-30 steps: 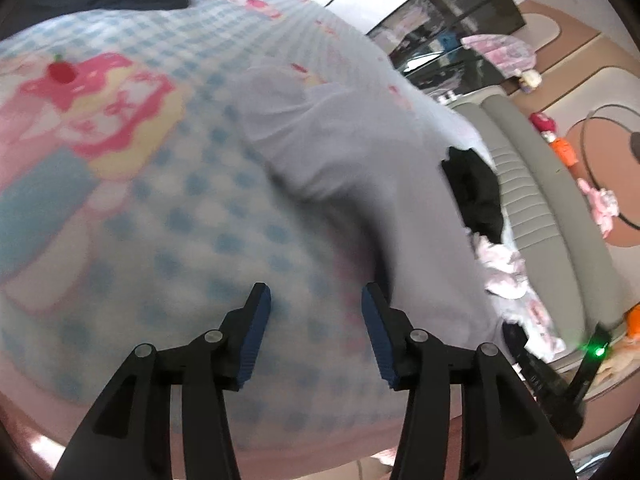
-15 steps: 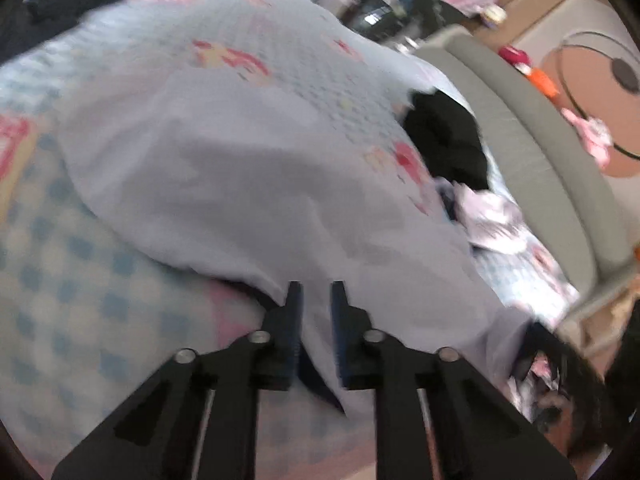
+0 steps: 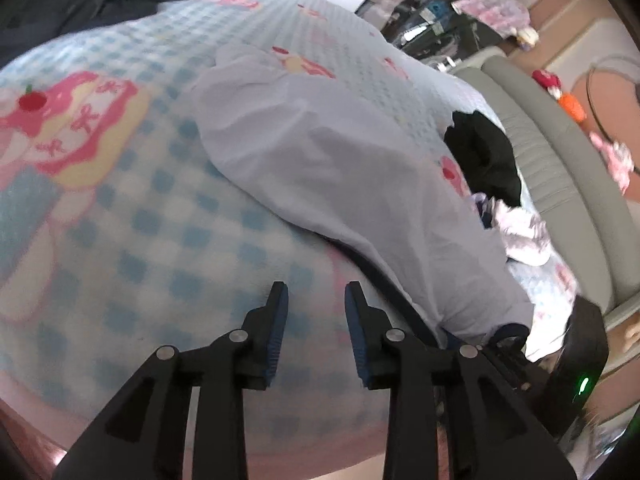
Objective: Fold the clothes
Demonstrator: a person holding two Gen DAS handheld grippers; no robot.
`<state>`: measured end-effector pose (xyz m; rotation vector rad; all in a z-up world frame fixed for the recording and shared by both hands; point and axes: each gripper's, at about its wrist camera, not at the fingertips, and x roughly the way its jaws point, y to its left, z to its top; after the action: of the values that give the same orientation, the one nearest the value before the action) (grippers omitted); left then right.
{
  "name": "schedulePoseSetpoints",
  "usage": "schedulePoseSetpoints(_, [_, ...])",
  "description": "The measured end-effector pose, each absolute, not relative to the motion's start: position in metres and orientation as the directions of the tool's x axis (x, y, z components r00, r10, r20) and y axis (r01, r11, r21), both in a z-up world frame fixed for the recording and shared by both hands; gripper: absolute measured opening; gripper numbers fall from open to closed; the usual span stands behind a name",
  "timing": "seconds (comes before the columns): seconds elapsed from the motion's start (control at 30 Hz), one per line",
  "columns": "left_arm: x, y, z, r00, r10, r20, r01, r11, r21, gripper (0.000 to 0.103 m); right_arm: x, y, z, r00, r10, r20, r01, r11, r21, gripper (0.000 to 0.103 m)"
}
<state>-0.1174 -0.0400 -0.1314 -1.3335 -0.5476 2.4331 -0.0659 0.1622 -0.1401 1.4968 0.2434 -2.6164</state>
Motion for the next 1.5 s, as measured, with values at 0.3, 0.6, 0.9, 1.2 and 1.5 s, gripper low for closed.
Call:
schedulePoseSetpoints(0.3, [-0.103,0.014,-0.122,-0.554,0.358,-0.752,-0.280,-0.930,-0.237,0.060,-0.048,0.235,-0.095,-0.635,0.062,-0.770,-0.067,-0.997,-0.025,0.013])
schedulePoseSetpoints(0.6, [-0.118,0.055,-0.097,-0.635,0.326,-0.700,-0.307,-0.938,-0.158,0.031,-0.038,0.243,-0.043,-0.742,0.087,-0.665,-0.083,-0.996,-0.038,0.011])
schedulePoseSetpoints(0.9, [-0.142,0.024,-0.090,-0.589,0.342,-0.732,-0.248,-0.939,-0.239,0.037,-0.035,0.236,-0.059,-0.617,-0.167,-0.769,0.101,-0.986,0.133,0.028])
schedulePoseSetpoints(1.2, [-0.116,0.052,-0.129,-0.492,0.313,-0.812,-0.323,-0.932,-0.164,0.054,-0.059,0.223,-0.108,-0.586,0.097,-0.804,-0.063,-0.995,-0.074,0.021])
schedulePoseSetpoints(1.5, [-0.167,0.042,-0.100,-0.632,0.184,-0.752,-0.152,-0.982,-0.113,0.032,-0.038,0.257,-0.063,-0.687,0.203,-0.698,-0.161,-0.979,-0.126,0.015])
